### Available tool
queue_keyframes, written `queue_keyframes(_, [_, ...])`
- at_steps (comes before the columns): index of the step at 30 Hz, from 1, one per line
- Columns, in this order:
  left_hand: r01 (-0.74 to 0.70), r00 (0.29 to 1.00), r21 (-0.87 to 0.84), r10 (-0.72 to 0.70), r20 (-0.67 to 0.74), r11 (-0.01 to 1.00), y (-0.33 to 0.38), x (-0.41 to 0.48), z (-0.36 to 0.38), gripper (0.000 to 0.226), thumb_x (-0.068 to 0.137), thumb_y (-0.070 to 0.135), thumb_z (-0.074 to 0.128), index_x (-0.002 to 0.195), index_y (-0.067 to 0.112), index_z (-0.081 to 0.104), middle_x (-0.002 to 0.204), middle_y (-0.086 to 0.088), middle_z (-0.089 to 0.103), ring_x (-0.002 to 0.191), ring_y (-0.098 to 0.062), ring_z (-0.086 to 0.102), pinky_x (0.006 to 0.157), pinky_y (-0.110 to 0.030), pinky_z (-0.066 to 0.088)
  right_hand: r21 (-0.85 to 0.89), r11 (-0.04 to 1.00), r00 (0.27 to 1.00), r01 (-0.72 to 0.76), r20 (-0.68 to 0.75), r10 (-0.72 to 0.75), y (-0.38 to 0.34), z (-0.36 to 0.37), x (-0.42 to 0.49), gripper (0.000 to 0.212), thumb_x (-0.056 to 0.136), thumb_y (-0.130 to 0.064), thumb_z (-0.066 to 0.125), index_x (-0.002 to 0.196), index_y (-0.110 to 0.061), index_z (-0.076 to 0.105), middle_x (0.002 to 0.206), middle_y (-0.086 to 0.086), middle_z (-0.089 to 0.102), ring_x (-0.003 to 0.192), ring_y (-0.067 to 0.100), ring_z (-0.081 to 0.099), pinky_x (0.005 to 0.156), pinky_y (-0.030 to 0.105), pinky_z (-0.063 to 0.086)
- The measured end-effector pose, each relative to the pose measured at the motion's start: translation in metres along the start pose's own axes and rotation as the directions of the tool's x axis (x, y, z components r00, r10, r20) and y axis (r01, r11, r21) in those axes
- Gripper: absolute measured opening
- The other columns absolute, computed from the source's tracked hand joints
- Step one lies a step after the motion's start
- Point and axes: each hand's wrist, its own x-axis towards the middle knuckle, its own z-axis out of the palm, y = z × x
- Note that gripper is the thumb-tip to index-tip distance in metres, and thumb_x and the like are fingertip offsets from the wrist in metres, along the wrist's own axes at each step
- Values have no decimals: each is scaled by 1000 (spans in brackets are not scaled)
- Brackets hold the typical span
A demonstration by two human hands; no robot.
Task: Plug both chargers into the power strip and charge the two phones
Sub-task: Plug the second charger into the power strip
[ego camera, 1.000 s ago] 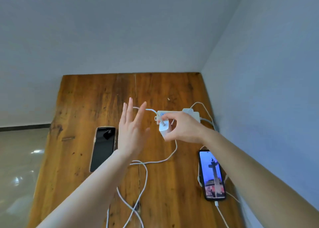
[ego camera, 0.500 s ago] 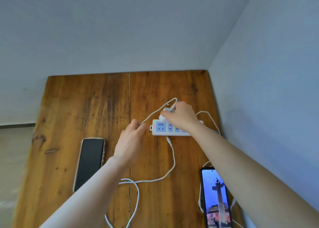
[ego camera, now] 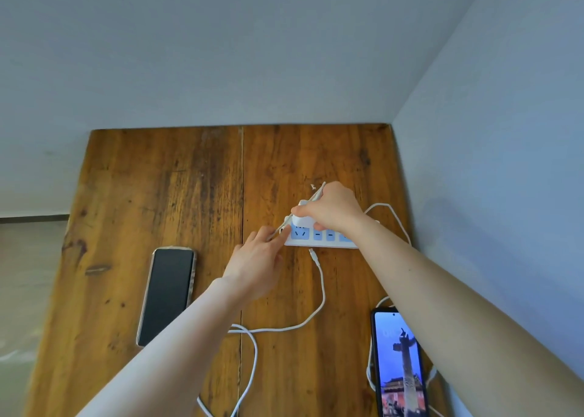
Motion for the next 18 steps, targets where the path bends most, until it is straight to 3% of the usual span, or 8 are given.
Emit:
queue_keyframes(4, [1,1000,-11,-1,-12,1000,2,-2,7,66,95,23,44,151,32,10,151,1,29,131,-22,31,95,-41,45,18,1000,1000,-12,-13,12,-1,2,-5,48,71,-50,75,98,-12,61,89,4,67,73,16,69,56,23,48])
queue_keyframes(7, [-11,1000,-33,10,-19,999,4,-2,12,69,94,20,45,151,28,8,151,-1,27,133,-23,30,97,-40,44,0,1000,999,-10,-32,10,0,6,-10,51,69,-51,77,97,-12,61,90,5,66,77,18,67,61,25,50])
queue_keyframes(11, [-4,999,-50,2,-43,999,6,-2,14,68,92,17,46,151,24,13,151,-3,28,133,-24,30,100,-41,42,-26,998,992,62,-105,-64,1,15,-18,46,69,-51,77,90,-15,60,84,1,59,76,14,57,54,19,39])
queue_keyframes(15, [2,998,-33,-4,-62,999,7,-3,15,69,91,17,47,151,22,14,148,-5,30,129,-24,31,95,-39,44,60,997,988,54,-148,-45,4,19,-20,48,71,-51,75,94,-12,62,85,0,59,81,16,59,62,24,45])
queue_keyframes(18, [7,998,-76,-12,-68,997,7,-1,16,68,91,17,47,151,23,16,145,-4,33,126,-23,34,91,-38,49,114,992,993,52,-108,-40,7,18,-16,43,81,-50,67,91,-9,66,80,4,65,73,17,63,52,19,39])
